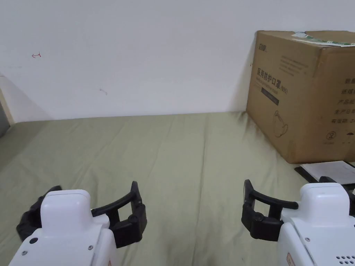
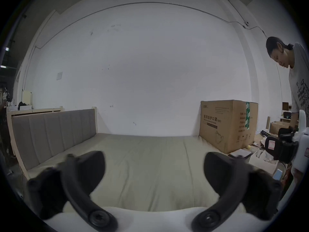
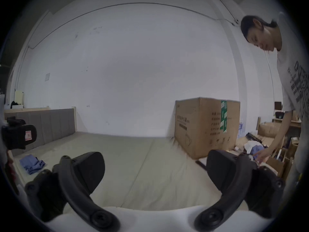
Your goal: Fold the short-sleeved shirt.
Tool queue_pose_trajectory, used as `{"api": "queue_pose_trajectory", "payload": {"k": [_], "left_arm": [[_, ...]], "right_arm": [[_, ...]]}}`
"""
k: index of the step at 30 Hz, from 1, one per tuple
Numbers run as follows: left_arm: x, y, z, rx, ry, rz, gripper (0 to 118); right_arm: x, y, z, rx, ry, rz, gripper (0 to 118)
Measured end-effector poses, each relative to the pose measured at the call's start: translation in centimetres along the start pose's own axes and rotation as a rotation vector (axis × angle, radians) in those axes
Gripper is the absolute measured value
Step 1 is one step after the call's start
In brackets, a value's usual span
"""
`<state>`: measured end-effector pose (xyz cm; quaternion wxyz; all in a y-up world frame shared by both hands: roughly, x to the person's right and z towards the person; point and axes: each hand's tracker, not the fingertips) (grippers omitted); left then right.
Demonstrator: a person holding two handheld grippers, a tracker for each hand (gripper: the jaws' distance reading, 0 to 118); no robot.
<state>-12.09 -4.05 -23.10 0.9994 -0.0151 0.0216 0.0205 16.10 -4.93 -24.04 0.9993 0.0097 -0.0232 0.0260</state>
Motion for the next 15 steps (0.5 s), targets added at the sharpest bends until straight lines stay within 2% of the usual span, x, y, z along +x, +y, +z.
{"api": "queue_pose_trajectory", "payload": {"k": [2,15], "left_arm": [[-0.2,0.3,0.6,0.063,0.027,-0.001,118],[-2.0,0.9,0.6,0.070,-0.006,-0.025,118]], "right_arm": [[0.0,0.3,0.4,0.035,-0.001,0.001,118],[-0.6,-0.1,0.3,-0.011,0.005,-0.023,118]]}}
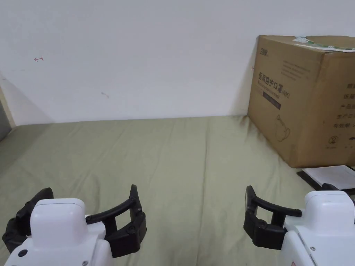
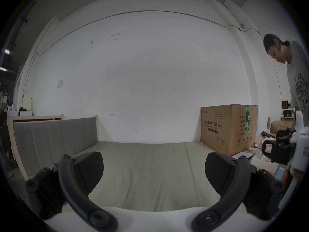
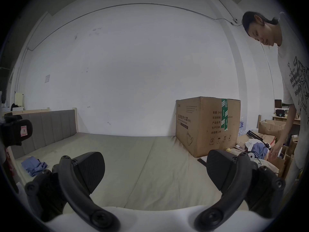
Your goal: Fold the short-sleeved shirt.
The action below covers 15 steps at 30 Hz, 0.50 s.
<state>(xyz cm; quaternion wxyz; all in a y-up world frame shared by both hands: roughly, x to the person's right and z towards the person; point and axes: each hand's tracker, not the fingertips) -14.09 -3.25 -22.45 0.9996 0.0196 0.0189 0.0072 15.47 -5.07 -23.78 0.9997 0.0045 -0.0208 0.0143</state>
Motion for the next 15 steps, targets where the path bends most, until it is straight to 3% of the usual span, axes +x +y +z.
{"api": "queue_pose_trajectory", "payload": {"k": [15], "left_arm": [[-1.1,-0.6,-0.7,-0.039,-0.078,-0.012,118]], "right_arm": [[-1.0,-0.3,-0.6,-0.030,0.026,0.030,118]]}}
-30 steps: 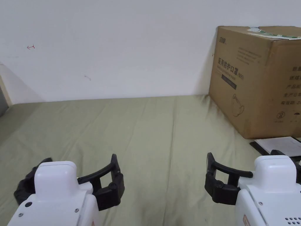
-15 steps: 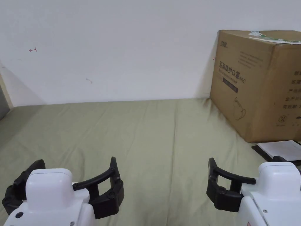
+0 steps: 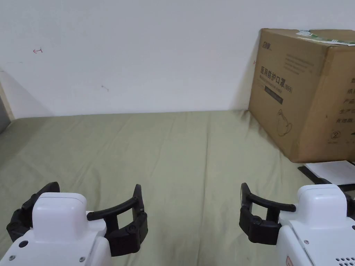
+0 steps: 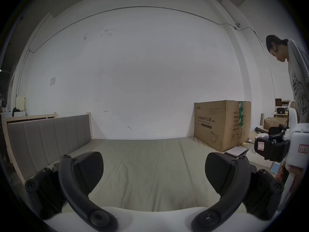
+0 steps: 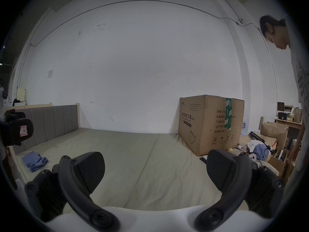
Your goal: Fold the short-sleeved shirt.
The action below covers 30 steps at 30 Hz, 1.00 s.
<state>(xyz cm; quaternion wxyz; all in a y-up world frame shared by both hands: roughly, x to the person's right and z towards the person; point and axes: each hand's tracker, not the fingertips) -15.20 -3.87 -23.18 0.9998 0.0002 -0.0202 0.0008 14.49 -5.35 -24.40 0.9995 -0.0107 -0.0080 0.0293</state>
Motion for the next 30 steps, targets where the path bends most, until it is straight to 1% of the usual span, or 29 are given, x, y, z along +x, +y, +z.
{"api": "queue_pose_trajectory", "payload": {"k": [7,11,16,24,30], "left_arm": [[0.7,0.0,0.1,-0.016,0.006,0.013,118],[1.1,0.3,0.2,-0.025,-0.017,0.020,118],[1.5,0.6,0.5,-0.038,-0.036,0.036,118],[1.3,1.5,0.2,-0.100,0.007,0.120,118],[1.7,1.8,-0.2,-0.139,0.050,0.096,117]], "right_arm": [[-0.3,-0.1,-0.2,-0.012,0.009,0.013,118],[-0.5,-0.1,-0.3,-0.021,0.013,0.023,118],[-0.6,-0.1,-0.4,-0.031,0.015,0.015,118],[-0.6,-0.3,-0.4,-0.052,0.019,0.012,118],[-0.5,-0.6,-0.5,-0.063,0.017,0.003,118]]}}
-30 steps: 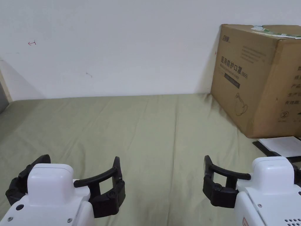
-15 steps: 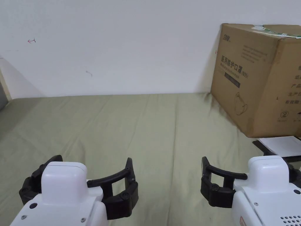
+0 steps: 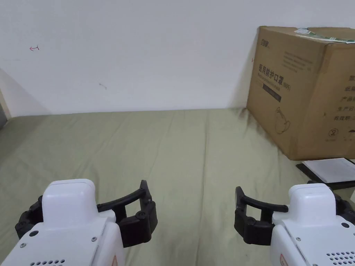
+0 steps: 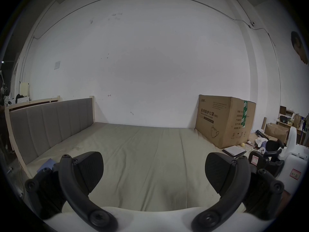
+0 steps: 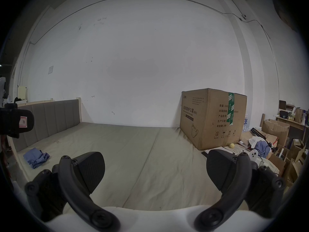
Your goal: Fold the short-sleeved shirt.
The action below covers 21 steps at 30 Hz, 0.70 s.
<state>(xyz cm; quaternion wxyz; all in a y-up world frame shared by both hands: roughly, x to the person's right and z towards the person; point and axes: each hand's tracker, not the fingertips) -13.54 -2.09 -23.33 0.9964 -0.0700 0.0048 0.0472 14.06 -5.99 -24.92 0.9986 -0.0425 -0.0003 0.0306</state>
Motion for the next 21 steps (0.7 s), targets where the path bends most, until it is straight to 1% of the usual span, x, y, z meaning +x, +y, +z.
{"api": "queue_pose_trajectory", "payload": {"k": [5,9,14,21], "left_arm": [[0.25,-0.04,0.02,-0.026,-0.015,0.022,118],[0.53,-0.17,-0.48,-0.038,0.041,0.005,118],[-0.03,-0.09,-0.60,-0.043,0.053,0.044,118],[-0.15,-0.18,-0.55,-0.045,0.062,0.032,118]], "right_arm": [[0.07,-0.16,-0.11,-0.013,0.000,0.000,118],[0.16,-0.23,-0.12,-0.019,-0.001,0.000,118],[0.25,-0.18,-0.15,-0.018,-0.004,0.001,118],[0.13,-0.19,-0.19,-0.021,-0.001,0.008,118]]}}
